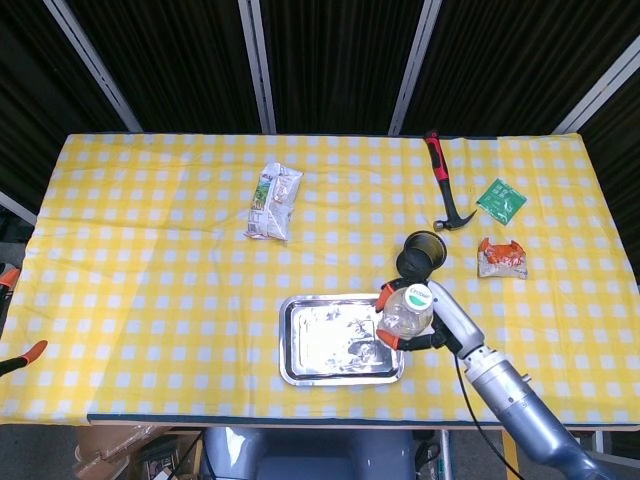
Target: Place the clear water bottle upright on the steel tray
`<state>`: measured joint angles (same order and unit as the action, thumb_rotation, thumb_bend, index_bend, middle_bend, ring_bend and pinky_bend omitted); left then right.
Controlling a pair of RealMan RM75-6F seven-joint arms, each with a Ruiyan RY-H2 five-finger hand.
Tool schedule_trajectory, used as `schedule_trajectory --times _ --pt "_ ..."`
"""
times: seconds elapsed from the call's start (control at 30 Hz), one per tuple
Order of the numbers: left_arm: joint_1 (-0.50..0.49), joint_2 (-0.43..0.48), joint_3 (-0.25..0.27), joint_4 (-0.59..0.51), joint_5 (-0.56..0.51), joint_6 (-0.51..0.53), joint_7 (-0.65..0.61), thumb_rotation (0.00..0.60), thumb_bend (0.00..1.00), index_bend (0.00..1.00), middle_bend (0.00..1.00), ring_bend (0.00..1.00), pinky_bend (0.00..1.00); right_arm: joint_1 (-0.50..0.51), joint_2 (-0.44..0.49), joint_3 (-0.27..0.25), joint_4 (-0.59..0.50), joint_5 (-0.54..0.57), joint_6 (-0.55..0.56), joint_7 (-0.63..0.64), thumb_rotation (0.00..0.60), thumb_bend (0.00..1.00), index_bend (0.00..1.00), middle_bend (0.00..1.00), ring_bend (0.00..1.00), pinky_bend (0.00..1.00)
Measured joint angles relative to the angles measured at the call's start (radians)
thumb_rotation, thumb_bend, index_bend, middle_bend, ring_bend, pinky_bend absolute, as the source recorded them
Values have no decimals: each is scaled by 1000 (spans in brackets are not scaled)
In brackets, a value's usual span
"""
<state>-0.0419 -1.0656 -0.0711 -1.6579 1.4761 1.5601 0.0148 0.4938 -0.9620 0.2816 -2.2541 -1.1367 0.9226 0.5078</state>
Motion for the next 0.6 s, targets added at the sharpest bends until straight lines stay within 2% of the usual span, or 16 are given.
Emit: schedule_trajectory --times 0.23,0.33,0.47,0.6 --pt "2 1 -4 3 -5 3 -4 600 190 46 0 0 0 -20 -226 -104 192 -84 -34 84 600 820 809 616 253 0" --pt "0 2 -4 4 -7 -1 -6 600 190 47 0 0 0 -35 -278 -135 260 -153 -30 125 600 820 809 616 254 0" --pt "-1 1 -3 5 -4 -2 -6 600 190 46 0 0 0 -54 -286 -150 280 -209 -6 166 600 820 809 616 254 0" --pt "-1 2 0 3 3 -2 -7 600 190 46 0 0 0 -62 -229 -135 235 -234 24 170 600 820 809 616 253 0"
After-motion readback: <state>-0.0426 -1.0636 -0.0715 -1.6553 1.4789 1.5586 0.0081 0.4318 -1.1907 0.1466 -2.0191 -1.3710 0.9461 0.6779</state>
